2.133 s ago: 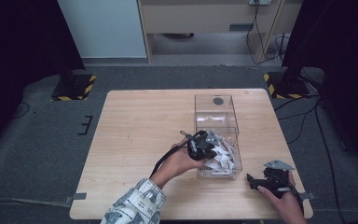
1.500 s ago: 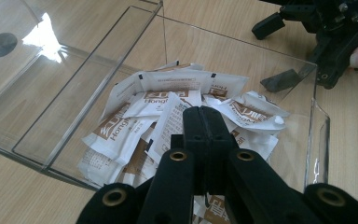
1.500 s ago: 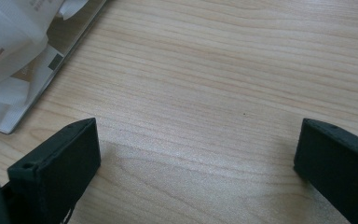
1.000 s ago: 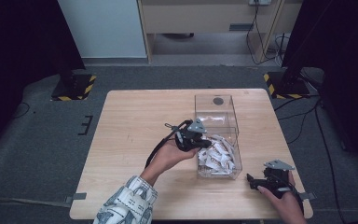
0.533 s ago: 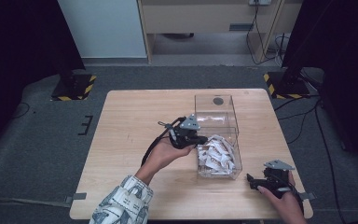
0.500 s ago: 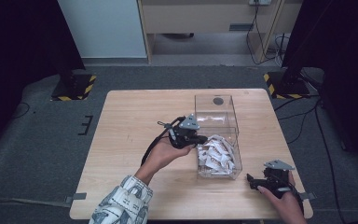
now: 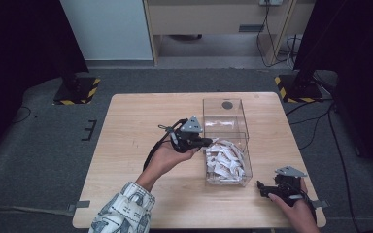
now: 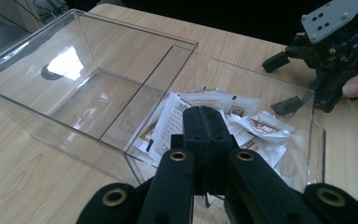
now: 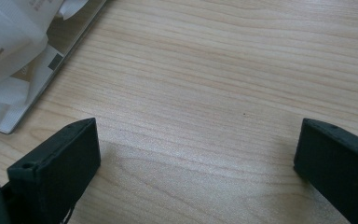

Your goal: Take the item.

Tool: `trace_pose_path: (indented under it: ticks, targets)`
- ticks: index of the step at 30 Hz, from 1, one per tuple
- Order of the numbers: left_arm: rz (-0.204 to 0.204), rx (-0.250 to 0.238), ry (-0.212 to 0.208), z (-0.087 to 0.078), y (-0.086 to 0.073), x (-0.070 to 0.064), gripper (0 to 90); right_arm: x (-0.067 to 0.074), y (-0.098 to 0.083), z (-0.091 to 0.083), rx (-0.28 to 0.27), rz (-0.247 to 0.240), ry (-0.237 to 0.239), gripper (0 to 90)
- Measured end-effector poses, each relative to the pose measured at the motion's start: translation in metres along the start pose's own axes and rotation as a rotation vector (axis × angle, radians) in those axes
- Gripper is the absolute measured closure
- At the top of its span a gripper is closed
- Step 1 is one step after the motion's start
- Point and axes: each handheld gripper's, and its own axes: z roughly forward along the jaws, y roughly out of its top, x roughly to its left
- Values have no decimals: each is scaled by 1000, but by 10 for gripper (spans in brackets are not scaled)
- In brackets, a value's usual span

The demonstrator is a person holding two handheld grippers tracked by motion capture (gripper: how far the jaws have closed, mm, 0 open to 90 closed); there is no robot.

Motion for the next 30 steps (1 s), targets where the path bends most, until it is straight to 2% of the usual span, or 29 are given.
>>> trace_pose_path:
  ticks: [9, 16, 21, 30]
  targets:
    - [5, -17, 3, -5, 3, -1, 897, 0, 0, 0, 0, -1, 1, 6]
    - [7, -29, 18, -17, 3, -2, 897, 0, 0, 0, 0, 1, 0, 6]
    - [6, -36, 38, -29, 1, 3, 897, 0, 0, 0, 0, -1, 0, 6]
    - [-19, -44, 74, -43, -6, 18, 897, 0, 0, 0, -2, 0, 0, 6]
